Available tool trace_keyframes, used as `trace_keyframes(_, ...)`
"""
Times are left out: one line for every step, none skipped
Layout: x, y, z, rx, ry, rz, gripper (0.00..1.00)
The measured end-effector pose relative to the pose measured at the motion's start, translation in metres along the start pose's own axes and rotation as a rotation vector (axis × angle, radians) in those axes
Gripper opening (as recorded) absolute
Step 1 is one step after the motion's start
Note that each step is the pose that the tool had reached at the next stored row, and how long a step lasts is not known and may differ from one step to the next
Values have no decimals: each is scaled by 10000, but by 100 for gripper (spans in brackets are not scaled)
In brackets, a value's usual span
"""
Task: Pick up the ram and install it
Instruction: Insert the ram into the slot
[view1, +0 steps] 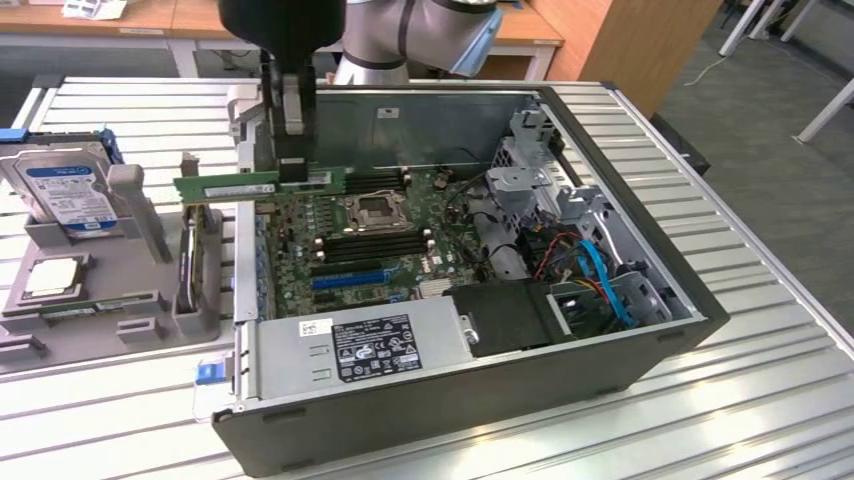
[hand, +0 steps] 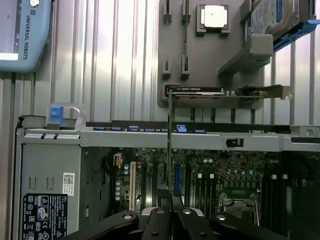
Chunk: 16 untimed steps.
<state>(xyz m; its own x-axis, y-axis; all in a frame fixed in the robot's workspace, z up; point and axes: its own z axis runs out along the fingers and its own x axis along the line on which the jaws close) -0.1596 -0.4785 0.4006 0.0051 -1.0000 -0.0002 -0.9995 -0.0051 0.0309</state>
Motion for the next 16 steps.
trace_keyframes(0, -22, 0, 0, -1, 0, 12)
trace_keyframes(0, -43, -1, 0, 0, 0, 12)
trace_keyframes(0, -64, -2, 0, 0, 2, 12)
trace_keyframes(0, -86, -3, 0, 0, 2, 12)
trace_keyframes(0, -107, -3, 0, 0, 1, 12)
trace_keyframes(0, -131, -4, 0, 0, 1, 12)
trace_keyframes(1, -152, -5, 0, 0, 1, 12)
trace_keyframes(1, -174, -5, 0, -1, 0, 12)
trace_keyframes(1, -196, -6, 1, -1, 0, 12)
trace_keyframes(1, -218, -7, 0, 0, 0, 12)
trace_keyframes(1, -238, -7, 0, 0, 1, 12)
trace_keyframes(1, -260, -8, 1, -1, 1, 12)
trace_keyframes(1, -282, -9, 0, 0, 1, 12)
trace_keyframes(1, -305, -9, 0, 0, 1, 12)
trace_keyframes(1, -327, -10, 0, 0, 1, 12)
trace_keyframes(2, -349, -10, 1, -1, 0, 12)
